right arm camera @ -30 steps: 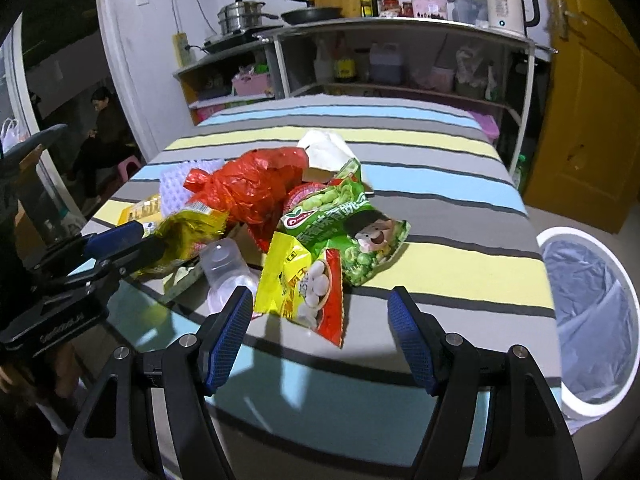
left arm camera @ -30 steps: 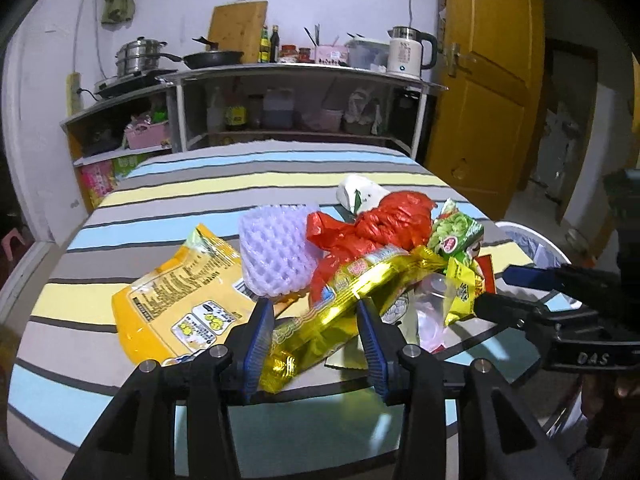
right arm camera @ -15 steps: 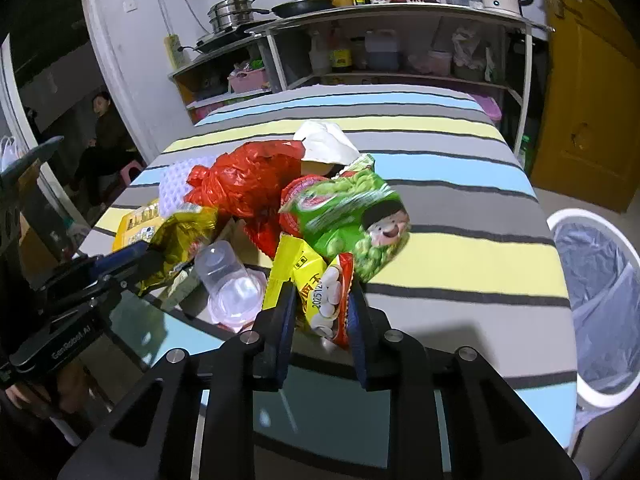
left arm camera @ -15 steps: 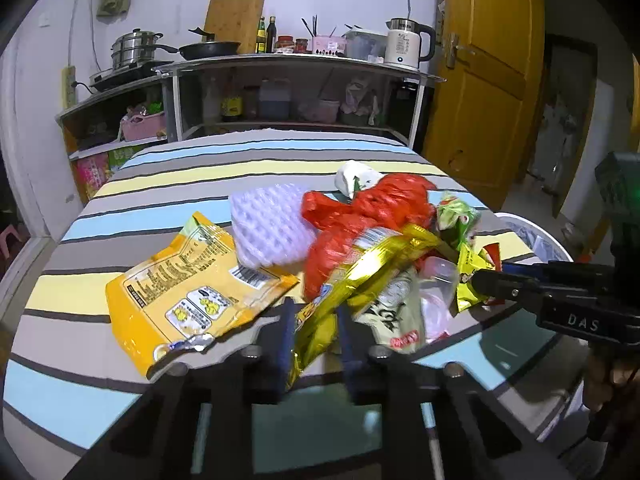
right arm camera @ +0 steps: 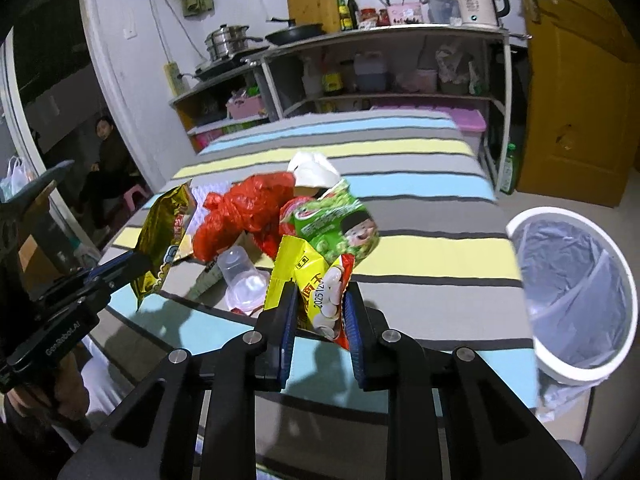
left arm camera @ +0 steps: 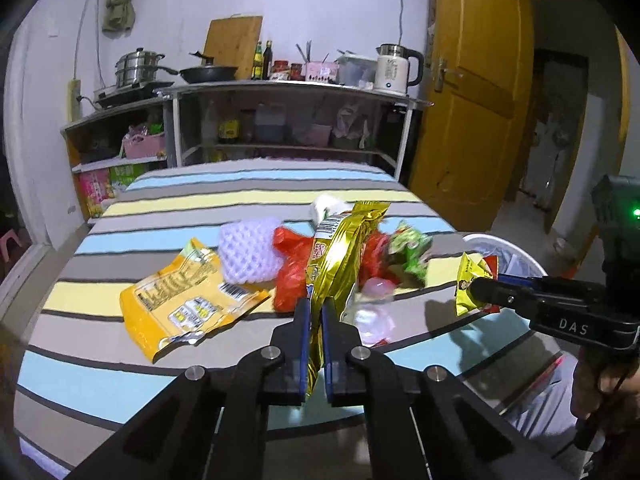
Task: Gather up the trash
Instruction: 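Carry both wrappers over the white bin and open both grippers to drop them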
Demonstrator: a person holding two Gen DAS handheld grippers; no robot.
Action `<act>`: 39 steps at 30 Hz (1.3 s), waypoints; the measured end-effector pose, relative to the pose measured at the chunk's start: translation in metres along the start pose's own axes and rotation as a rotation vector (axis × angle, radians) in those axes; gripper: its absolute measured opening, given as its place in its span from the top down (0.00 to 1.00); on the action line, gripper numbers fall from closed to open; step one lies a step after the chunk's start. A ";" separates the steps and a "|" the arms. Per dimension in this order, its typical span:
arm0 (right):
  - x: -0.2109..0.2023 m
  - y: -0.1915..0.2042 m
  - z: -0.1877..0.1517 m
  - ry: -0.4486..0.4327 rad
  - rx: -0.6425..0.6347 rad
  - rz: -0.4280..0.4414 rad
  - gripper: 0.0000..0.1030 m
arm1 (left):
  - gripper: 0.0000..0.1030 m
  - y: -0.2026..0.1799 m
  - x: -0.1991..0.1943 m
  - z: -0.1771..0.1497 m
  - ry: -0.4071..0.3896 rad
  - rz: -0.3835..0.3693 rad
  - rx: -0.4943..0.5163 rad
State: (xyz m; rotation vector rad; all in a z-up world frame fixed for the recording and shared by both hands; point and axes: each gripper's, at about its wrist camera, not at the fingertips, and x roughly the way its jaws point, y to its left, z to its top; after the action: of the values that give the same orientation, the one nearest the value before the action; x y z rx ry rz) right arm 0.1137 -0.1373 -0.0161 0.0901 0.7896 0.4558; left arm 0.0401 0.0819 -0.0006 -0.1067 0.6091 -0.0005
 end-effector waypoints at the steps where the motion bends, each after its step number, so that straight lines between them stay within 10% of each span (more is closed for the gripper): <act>1: -0.004 -0.002 0.000 -0.007 0.003 -0.004 0.77 | 0.95 -0.004 -0.001 0.002 -0.002 -0.007 0.003; 39: -0.056 -0.200 -0.023 -0.057 0.295 -0.298 0.74 | 0.95 -0.244 0.137 0.059 0.120 -0.368 0.204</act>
State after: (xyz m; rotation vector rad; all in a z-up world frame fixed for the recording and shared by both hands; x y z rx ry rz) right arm 0.1355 -0.3429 -0.0444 0.2547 0.7952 0.0521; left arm 0.1938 -0.1592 -0.0063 -0.0193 0.6989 -0.4271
